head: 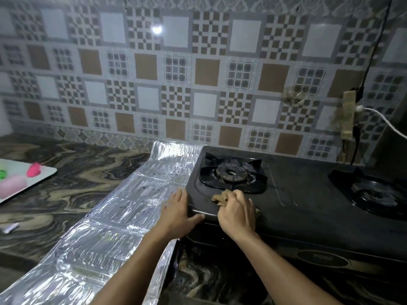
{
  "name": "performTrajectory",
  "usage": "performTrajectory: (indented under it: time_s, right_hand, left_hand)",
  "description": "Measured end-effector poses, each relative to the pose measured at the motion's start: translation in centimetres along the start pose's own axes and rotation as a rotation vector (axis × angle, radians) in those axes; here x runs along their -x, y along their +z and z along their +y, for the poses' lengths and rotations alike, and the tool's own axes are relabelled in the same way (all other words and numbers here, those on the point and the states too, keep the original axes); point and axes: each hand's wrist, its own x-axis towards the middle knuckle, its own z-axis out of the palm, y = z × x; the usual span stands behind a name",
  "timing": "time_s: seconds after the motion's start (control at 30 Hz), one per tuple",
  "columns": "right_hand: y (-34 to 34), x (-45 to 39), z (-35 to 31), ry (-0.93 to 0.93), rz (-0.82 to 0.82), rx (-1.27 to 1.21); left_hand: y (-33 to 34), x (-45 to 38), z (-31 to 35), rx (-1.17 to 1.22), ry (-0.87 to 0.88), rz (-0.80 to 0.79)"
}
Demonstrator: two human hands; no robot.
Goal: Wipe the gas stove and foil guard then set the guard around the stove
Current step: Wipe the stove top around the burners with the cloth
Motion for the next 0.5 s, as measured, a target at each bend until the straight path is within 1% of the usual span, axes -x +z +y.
performTrajectory:
  time_s: [0.07, 0.13, 0.17, 0.27, 0.33, 0.4, 0.43, 0.5]
  right_hand:
    - [0.1, -0.3, -1.8, -0.019, -0.038, -0.049]
    - [0.1, -1.1, -3.1, -0.027, -0.081, -0.082]
    - [0.3, -1.5, -3.7, -0.037, -0.109, -0.095]
    - [1.0, -2.8, -5.3, -0.103, -0.217, -0.131]
    - [1.5, -3.3, -5.7, -0.194, -0.282, -0.144]
    - [1.5, -3.3, -5.5, -0.305, -0.318, -0.156]
    - [1.3, -3.2, -5.1, -0.362, -0.333, -0.181]
    - [0.7, -2.9, -4.2, -0.486, -0.36, -0.257]
  left_hand:
    - [0.4, 0.3, 0.0, 0.142, -0.043, -0.029]
    - [0.0, 0.7, 0.5, 0.315, -0.076, -0.016]
    - [-0.4, 0.8, 0.8, 0.4, -0.115, -0.039]
    - [-0.8, 0.8, 0.6, 0.61, -0.161, -0.075]
    - [-0.8, 0.8, 0.4, 0.773, -0.191, -0.024]
    - [-1.4, 1.0, 0.8, 0.929, -0.283, 0.033]
    - [-1.7, 0.9, 0.8, 0.981, -0.344, 0.062]
    - [-2.1, 0.6, 0.7, 1.017, -0.402, 0.114]
